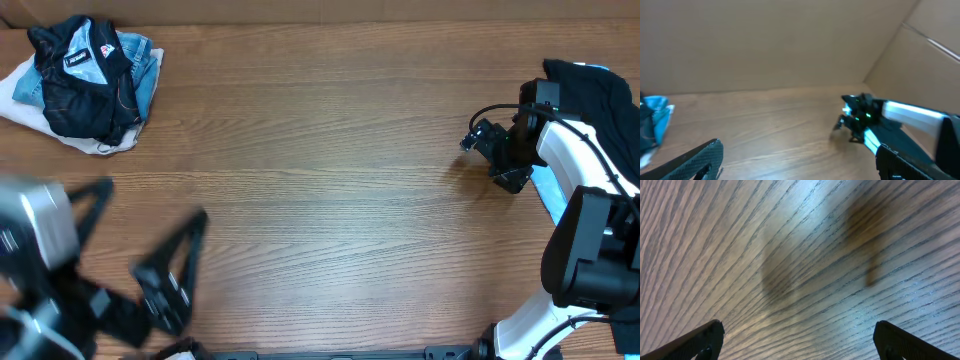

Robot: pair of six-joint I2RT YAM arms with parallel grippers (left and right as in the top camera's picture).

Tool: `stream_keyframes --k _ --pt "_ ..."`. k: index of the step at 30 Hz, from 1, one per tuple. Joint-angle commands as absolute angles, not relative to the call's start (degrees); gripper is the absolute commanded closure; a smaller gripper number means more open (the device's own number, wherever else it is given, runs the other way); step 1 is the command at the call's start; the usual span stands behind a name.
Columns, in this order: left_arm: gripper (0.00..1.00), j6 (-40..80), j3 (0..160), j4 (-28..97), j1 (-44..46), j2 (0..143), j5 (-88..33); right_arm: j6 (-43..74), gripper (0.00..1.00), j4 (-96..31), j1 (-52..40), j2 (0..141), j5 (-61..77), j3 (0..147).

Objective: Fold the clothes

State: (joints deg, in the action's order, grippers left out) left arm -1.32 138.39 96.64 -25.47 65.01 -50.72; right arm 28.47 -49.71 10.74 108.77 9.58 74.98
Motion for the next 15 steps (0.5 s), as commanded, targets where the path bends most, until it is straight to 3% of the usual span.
stream_keyframes --k 1,6,15 --pt "0.00 -2.57 132.27 96.79 -25.08 59.00 -53.63 28.27 0.00 -49.52 10.72 106.94 9.04 74.67" --pt "0.00 -2.59 124.62 96.79 -25.10 49.84 -53.56 28.27 0.00 -49.52 10.72 106.94 9.06 74.67" --pt "0.00 -2.61 124.62 96.79 -25.10 46.33 -51.72 28.27 0.00 -49.52 10.72 106.94 9.06 74.67"
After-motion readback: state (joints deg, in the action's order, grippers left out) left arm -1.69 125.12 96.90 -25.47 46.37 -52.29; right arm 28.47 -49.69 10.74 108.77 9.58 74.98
